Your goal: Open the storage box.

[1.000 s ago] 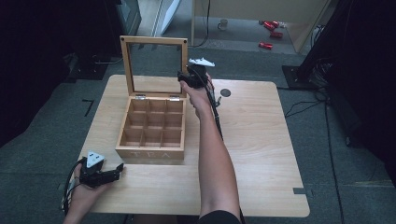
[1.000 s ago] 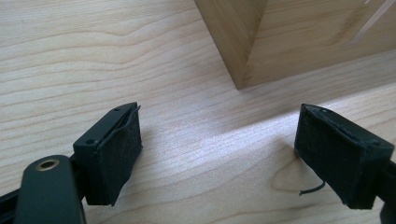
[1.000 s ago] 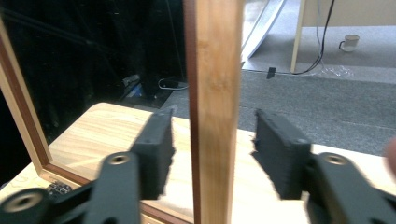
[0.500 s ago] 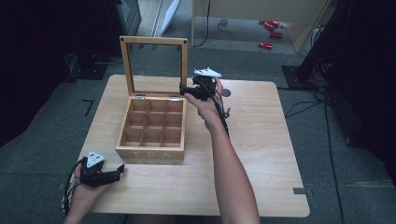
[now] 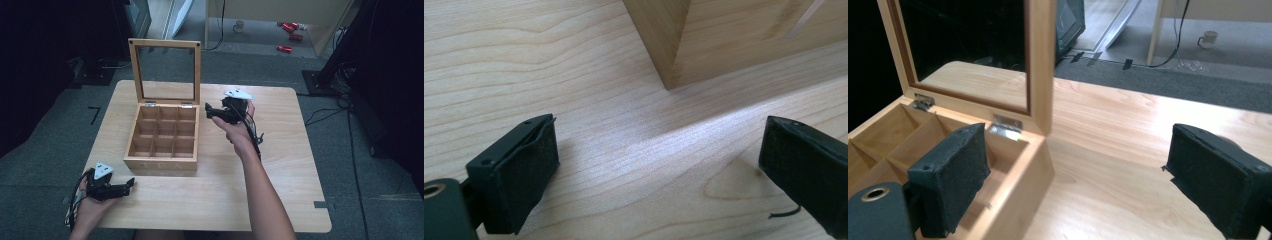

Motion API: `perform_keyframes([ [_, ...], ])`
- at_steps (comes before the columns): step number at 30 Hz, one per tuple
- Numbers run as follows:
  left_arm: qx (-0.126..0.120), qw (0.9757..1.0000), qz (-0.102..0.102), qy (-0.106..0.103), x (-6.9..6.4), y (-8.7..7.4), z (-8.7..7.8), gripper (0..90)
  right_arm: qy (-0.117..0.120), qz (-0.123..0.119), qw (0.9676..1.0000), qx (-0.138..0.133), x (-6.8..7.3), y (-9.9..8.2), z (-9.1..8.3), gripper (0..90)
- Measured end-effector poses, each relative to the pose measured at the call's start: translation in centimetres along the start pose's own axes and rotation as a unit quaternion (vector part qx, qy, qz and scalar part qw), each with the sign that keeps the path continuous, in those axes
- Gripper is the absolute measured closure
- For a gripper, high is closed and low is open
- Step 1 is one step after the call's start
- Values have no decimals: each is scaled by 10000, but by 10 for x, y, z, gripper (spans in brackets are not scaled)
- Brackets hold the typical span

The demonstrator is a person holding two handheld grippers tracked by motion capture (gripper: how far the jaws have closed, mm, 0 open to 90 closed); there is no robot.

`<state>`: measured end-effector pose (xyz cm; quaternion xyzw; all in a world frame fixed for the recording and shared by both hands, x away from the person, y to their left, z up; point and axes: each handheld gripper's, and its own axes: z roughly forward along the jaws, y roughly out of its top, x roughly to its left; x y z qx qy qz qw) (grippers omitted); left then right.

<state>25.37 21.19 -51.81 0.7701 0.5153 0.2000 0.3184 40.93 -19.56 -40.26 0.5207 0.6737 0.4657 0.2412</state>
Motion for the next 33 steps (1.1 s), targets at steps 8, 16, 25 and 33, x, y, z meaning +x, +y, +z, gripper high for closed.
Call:
perform_keyframes([
  [8, 39, 10000, 7, -12, 0, 0, 1, 0, -157, 50, 9999, 31, -22, -19, -25, 90],
  [16, 64, 10000, 46, 41, -1, 0, 1, 0, -316, 79, 9995, 18, -43, -35, -53, 91],
  [25, 72, 9999, 53, 55, -2, 0, 1, 0, -442, 129, 9989, -19, -61, -57, -82, 91],
  [33, 70, 9999, 48, 54, -2, 0, 1, 0, -563, 209, 9982, -2, -75, -76, -104, 91],
])
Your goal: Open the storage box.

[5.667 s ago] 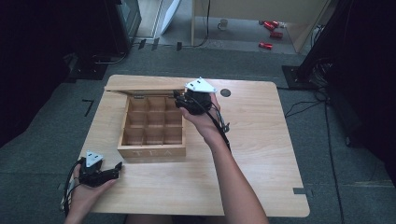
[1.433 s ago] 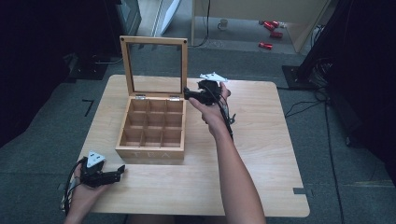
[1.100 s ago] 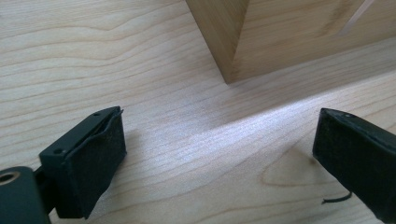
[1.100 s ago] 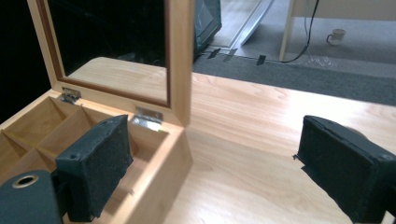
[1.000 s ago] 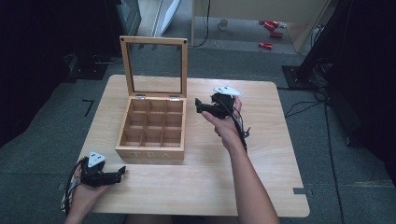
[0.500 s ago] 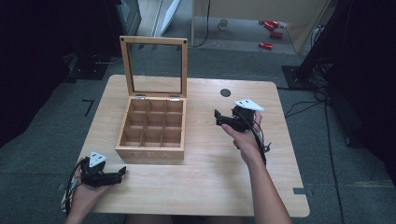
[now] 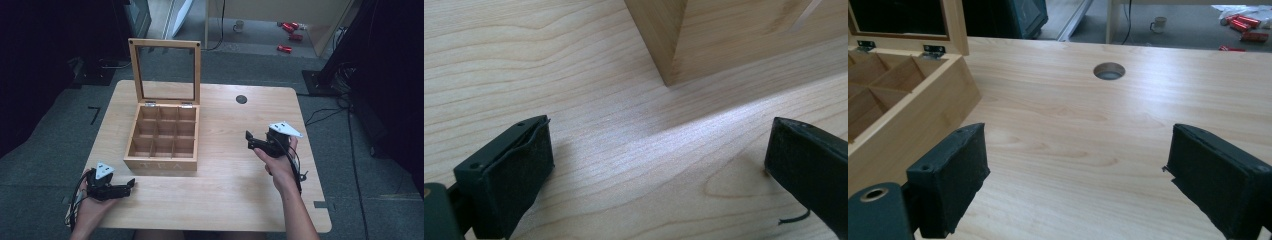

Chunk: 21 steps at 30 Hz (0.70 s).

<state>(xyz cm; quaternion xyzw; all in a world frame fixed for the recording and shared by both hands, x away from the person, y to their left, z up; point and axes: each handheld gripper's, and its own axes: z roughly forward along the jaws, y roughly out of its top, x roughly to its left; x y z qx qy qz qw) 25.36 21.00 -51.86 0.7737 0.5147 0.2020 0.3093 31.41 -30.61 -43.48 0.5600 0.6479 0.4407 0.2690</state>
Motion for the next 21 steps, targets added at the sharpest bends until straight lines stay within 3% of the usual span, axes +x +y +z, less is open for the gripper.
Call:
perform_keyframes([
  [21, 9, 10000, 19, 33, -1, 0, 0, 0, -381, 300, 9988, 81, -48, -54, -41, 99],
])
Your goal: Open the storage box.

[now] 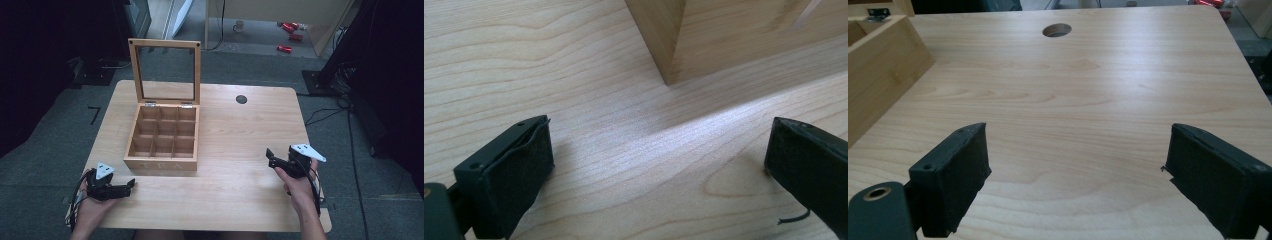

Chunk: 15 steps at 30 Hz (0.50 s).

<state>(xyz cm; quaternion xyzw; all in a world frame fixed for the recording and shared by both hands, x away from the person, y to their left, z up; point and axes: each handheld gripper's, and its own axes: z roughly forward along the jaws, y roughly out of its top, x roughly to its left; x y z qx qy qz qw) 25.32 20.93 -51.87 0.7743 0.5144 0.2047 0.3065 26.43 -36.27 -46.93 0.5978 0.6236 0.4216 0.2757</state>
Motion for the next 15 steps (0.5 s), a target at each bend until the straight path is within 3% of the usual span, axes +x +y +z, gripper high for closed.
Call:
perform_keyframes([
  [15, 7, 10000, 9, 29, 0, 0, 0, 0, -407, 138, 9988, 225, -37, -32, -25, 117],
])
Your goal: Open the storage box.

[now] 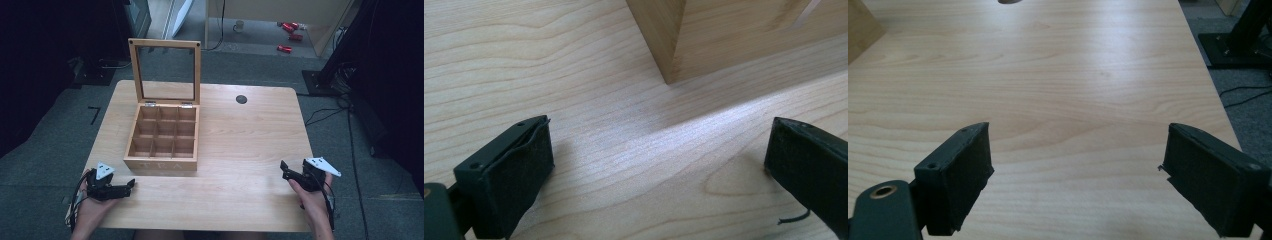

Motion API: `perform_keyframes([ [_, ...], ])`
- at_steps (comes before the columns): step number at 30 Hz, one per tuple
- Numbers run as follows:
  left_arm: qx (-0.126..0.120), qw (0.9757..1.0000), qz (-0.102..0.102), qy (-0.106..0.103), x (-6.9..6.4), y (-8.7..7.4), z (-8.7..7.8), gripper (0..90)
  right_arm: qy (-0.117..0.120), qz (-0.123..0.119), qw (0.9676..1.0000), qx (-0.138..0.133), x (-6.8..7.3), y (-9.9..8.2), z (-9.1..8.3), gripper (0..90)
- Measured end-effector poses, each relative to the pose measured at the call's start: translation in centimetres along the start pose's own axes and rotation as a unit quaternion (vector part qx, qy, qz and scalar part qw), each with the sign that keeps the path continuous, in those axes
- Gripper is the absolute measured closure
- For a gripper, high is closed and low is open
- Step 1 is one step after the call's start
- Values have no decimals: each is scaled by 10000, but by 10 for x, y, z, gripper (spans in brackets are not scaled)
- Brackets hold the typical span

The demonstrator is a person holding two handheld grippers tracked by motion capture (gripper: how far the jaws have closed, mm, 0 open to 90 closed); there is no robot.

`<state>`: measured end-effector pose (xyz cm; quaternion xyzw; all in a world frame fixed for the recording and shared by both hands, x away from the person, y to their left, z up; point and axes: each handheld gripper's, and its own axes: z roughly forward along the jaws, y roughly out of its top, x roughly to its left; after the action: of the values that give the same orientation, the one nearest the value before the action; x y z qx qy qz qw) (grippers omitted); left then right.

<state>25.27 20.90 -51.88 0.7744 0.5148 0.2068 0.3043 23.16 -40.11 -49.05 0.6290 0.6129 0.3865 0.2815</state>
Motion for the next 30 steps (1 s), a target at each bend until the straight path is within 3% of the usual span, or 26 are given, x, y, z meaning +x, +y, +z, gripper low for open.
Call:
perform_keyframes([
  [6, 10, 10000, 8, 19, 0, 0, 0, 0, -121, 7, 9998, 153, -10, -11, -6, 117],
  [9, 14, 10000, 13, 22, 0, 0, 0, 0, -214, -99, 9993, 278, -11, -18, -8, 117],
  [15, 8, 10000, 2, 24, 0, 0, 0, 0, -461, -402, 9965, 569, -10, -32, -8, 117],
  [20, 2, 10000, -23, 6, 0, -1, -1, 0, -716, -512, 9928, 808, -8, -41, -5, 123],
  [26, 13, 10000, -6, 34, 0, -1, -1, 0, -766, -484, 9932, 730, -7, -45, -7, 126],
  [30, 19, 10000, -7, 53, -1, -2, -1, 0, -606, -427, 9943, 766, -10, -45, -7, 133],
])
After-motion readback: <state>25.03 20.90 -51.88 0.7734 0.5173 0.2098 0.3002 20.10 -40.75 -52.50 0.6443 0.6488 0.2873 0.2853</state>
